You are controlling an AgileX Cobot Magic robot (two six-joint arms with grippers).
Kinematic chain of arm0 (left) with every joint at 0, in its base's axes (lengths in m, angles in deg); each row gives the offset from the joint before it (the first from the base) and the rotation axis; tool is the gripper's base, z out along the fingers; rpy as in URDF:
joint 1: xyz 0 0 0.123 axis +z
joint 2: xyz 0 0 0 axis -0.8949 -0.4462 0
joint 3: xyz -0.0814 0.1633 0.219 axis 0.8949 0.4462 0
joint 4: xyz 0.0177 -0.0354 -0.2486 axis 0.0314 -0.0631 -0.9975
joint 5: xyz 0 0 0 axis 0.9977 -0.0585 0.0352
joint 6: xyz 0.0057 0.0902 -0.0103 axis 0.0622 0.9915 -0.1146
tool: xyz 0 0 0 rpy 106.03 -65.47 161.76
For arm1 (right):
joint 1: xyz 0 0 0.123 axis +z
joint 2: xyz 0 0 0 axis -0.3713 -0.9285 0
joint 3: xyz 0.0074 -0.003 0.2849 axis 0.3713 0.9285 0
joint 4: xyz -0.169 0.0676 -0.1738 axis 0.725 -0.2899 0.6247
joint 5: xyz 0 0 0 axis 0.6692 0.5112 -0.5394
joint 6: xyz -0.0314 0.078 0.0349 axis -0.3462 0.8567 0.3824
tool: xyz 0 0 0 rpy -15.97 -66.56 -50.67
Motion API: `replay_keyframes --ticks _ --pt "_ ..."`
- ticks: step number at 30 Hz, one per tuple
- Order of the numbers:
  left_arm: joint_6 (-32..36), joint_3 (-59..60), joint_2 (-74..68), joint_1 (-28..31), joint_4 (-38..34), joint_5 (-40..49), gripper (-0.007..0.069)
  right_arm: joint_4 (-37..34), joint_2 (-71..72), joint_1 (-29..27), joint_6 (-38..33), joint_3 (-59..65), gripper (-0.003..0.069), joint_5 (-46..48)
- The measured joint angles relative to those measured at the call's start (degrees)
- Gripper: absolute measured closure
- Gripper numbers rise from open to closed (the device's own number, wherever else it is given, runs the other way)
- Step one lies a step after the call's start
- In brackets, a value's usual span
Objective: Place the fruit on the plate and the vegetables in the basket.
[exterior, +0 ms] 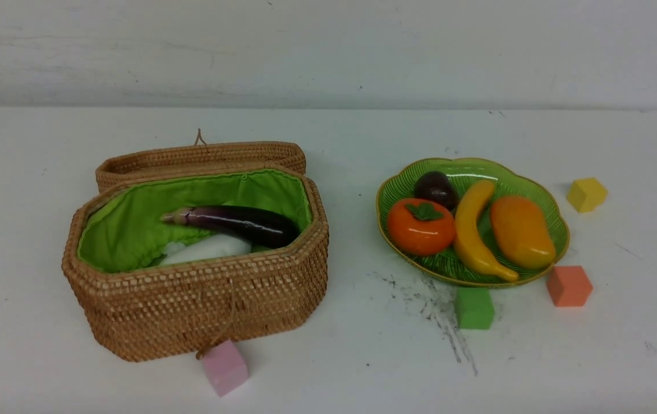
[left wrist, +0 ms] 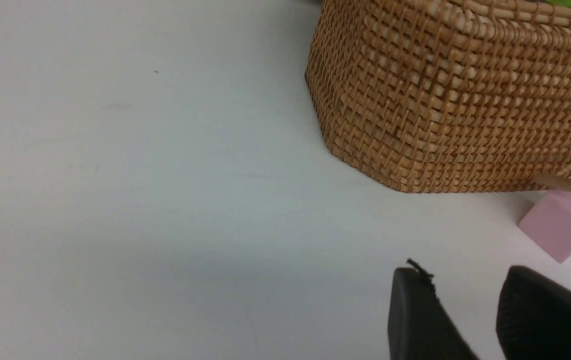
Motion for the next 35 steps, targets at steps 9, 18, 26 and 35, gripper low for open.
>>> replay_keyframes --ticks 9,18,26,35 --pt "0.00 0.00 0.00 0.00 0.00 0.00 0.0386 -0.02 0.00 0.00 0.00 0.00 0.0592 0.06" --pt "0.00 0.00 0.00 0.00 0.00 0.00 0.0386 -0.02 0.00 0.00 0.00 0.00 0.0580 0.06" --pt "0.00 0.00 0.00 0.00 0.00 0.00 0.0386 -0.02 0.00 0.00 -0.05 0.00 0.0571 0.06" --pt "0.00 0.00 0.00 0.00 0.00 0.00 0.0386 -0.06 0.00 0.00 -0.05 0.00 0.0567 -0.01"
